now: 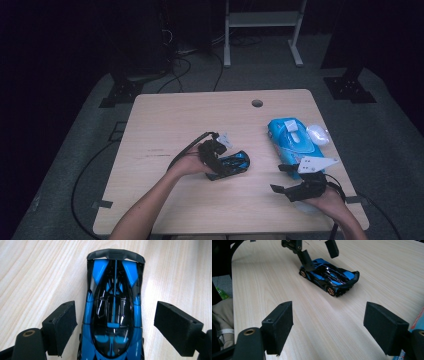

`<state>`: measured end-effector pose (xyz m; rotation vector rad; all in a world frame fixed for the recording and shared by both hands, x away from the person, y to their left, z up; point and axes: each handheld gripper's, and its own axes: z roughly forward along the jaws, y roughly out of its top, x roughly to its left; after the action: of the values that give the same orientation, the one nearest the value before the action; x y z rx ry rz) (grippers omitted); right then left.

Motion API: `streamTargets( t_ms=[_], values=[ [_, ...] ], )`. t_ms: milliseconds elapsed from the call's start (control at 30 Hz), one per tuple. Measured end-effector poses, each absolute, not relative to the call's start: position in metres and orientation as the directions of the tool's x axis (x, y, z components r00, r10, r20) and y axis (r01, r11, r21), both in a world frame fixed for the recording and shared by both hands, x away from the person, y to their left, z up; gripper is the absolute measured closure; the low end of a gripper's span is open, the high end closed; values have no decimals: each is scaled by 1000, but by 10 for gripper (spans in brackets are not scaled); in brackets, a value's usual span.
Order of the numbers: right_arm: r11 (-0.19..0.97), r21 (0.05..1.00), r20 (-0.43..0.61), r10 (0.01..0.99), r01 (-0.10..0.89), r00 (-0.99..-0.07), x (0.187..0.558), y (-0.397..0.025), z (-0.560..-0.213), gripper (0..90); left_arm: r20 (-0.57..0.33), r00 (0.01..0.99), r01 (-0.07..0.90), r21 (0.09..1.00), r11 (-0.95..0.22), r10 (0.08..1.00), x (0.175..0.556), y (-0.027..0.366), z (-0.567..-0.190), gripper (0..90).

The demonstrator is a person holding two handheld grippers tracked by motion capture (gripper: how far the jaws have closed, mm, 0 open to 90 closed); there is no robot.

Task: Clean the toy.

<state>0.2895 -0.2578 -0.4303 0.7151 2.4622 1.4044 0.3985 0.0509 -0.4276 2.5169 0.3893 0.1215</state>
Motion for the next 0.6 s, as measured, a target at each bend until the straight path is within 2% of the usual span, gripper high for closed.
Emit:
streamTargets(
  t_ms=[600],
  values=[
    [398, 863, 53, 542, 312, -839, 287, -261, -424, 209, 19, 938, 257, 635, -728, 347, 373, 84, -423, 158]
  ],
)
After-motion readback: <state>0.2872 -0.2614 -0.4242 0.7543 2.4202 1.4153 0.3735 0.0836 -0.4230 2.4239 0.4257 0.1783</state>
